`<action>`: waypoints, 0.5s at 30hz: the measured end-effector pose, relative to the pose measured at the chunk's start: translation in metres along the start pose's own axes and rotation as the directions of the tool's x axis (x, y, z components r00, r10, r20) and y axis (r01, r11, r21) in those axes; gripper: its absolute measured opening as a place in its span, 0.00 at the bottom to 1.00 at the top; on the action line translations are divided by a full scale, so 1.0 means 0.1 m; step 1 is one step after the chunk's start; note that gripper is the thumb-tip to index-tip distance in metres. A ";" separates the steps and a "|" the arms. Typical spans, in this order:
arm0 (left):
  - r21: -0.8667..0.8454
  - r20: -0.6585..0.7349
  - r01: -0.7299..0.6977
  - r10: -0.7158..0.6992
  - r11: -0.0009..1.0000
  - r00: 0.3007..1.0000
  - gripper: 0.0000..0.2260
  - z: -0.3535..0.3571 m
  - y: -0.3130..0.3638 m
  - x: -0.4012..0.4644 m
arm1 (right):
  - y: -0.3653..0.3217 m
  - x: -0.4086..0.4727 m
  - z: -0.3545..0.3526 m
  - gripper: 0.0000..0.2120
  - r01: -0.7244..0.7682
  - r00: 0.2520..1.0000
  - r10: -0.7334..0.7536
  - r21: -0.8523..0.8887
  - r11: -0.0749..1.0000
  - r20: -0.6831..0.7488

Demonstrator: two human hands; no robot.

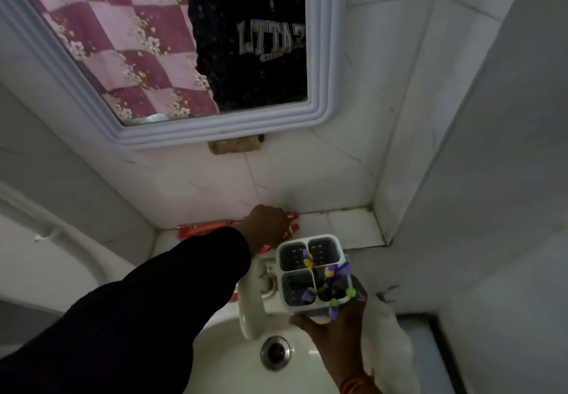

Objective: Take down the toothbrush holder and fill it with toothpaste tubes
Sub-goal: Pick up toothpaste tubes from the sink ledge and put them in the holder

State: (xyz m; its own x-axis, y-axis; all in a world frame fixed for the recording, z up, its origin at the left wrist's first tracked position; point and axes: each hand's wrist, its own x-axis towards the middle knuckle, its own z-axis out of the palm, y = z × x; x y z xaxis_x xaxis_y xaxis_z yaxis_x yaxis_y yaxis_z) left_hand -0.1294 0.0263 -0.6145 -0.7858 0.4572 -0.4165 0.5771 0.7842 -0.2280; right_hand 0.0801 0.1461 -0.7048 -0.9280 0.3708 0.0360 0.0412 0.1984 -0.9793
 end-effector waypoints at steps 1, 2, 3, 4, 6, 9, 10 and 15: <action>0.022 -0.001 -0.012 0.012 1.000 1.000 0.24 0.00 0.01 0.00 | 0.00 0.00 -0.02 0.56 -0.004 1.000 0.004 -0.010 1.000 0.015; 0.034 0.004 -0.029 0.029 0.999 1.000 0.24 -0.04 0.02 -0.01 | 0.00 0.01 -0.05 0.56 -0.004 1.000 0.004 -0.018 1.000 0.028; 0.035 0.004 -0.040 0.040 0.999 0.999 0.25 -0.11 0.03 -0.05 | 0.00 0.02 -0.09 0.55 -0.006 0.999 0.006 -0.008 1.000 0.040; 0.025 -0.012 -0.054 0.054 0.998 0.998 0.26 -0.17 0.02 -0.07 | -0.03 0.03 -0.11 0.54 -0.011 0.998 0.010 0.004 1.000 0.054; -0.017 -0.023 -0.067 0.066 0.998 0.998 0.27 -0.38 0.06 -0.15 | -0.07 0.06 -0.16 0.52 -0.012 0.997 0.010 0.025 1.000 0.078; -0.096 -0.022 -0.089 0.087 0.991 0.996 0.27 -0.84 0.15 -0.32 | -0.12 0.07 -0.19 0.52 -0.050 0.994 0.050 0.000 0.999 0.094; -0.109 -0.028 -0.095 0.093 0.989 0.995 0.27 -1.04 0.17 -0.40 | -0.13 0.07 -0.19 0.52 -0.066 0.993 0.066 0.001 0.998 0.099; -0.065 0.123 -0.094 0.102 0.993 0.987 0.21 -1.62 0.49 -0.51 | -0.20 0.05 -0.20 0.47 -0.046 0.992 0.045 0.003 0.999 0.114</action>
State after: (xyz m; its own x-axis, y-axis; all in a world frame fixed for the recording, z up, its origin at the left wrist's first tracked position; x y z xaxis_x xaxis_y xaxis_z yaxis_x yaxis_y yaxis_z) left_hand -0.0972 0.1090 -0.4613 -0.6896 0.4793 -0.5429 0.6330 0.7632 -0.1301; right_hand 0.0824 0.1623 -0.6813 -0.9613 0.2739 -0.0311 0.0825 0.1782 -0.9805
